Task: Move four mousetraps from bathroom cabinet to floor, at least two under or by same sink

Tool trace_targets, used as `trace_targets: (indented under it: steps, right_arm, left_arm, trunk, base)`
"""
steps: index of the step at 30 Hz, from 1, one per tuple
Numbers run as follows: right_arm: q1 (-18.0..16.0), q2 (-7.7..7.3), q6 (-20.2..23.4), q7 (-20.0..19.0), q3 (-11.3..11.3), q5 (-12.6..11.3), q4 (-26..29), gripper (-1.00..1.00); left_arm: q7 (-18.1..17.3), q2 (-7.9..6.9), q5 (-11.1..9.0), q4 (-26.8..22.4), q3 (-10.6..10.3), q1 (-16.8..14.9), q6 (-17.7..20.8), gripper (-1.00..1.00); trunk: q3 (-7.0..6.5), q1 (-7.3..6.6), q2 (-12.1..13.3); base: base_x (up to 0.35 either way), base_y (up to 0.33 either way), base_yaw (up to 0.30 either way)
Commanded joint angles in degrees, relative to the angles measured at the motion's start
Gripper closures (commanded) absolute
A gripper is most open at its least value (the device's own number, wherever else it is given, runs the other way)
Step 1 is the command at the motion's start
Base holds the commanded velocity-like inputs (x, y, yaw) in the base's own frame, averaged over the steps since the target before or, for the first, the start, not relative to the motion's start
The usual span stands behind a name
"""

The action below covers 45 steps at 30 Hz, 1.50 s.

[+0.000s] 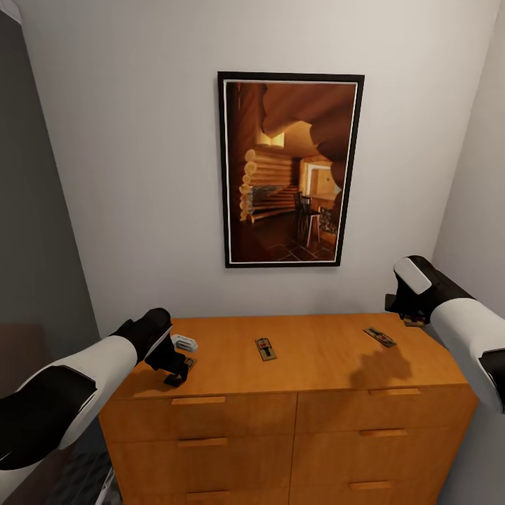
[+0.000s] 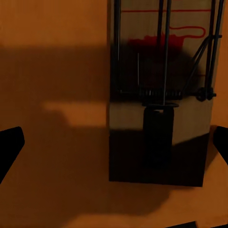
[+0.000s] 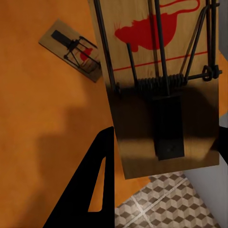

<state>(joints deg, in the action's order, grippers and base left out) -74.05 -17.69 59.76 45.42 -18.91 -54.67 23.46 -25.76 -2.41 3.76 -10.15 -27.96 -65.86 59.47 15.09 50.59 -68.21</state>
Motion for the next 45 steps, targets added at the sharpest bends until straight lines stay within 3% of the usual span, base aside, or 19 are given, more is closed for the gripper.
trace_targets:
  steps: [1,17,18,32,45]
  right_arm:
    - [0.0,-0.06,0.2,0.5,-0.4,-0.7,0.1,1.00]
    - [-0.1,-0.75,0.2,0.5,-0.4,-0.7,0.1,1.00]
    - [-0.1,-0.78,0.2,0.5,-0.4,-0.7,0.1,1.00]
    - [0.0,-1.95,0.2,0.4,-0.4,-0.7,0.1,1.00]
    - [0.0,-2.08,0.2,-0.1,-0.4,-0.7,0.1,1.00]
  left_arm:
    - [-0.4,-0.05,1.3,-0.1,-0.3,1.6,-0.1,-1.00]
    - [-0.4,-0.13,1.4,-0.1,-0.3,1.6,-0.1,-1.00]
    - [-0.4,-0.13,1.4,-0.1,-0.3,1.6,-0.1,1.00]
    - [-0.4,-0.06,1.4,-0.1,-0.3,1.6,-0.1,1.00]
    - [-0.4,-0.07,1.4,-0.1,-0.3,1.6,-0.1,1.00]
  trunk:
    - [0.10,0.01,0.0]
    - [0.10,0.01,0.0]
    - [0.10,0.01,0.0]
    - [0.10,0.01,0.0]
    - [0.10,0.01,0.0]
  base:
    - [0.000,0.000,0.000]
    - [0.000,0.000,0.000]
    - [0.000,0.000,0.000]
    - [0.000,0.000,0.000]
    - [0.000,0.000,0.000]
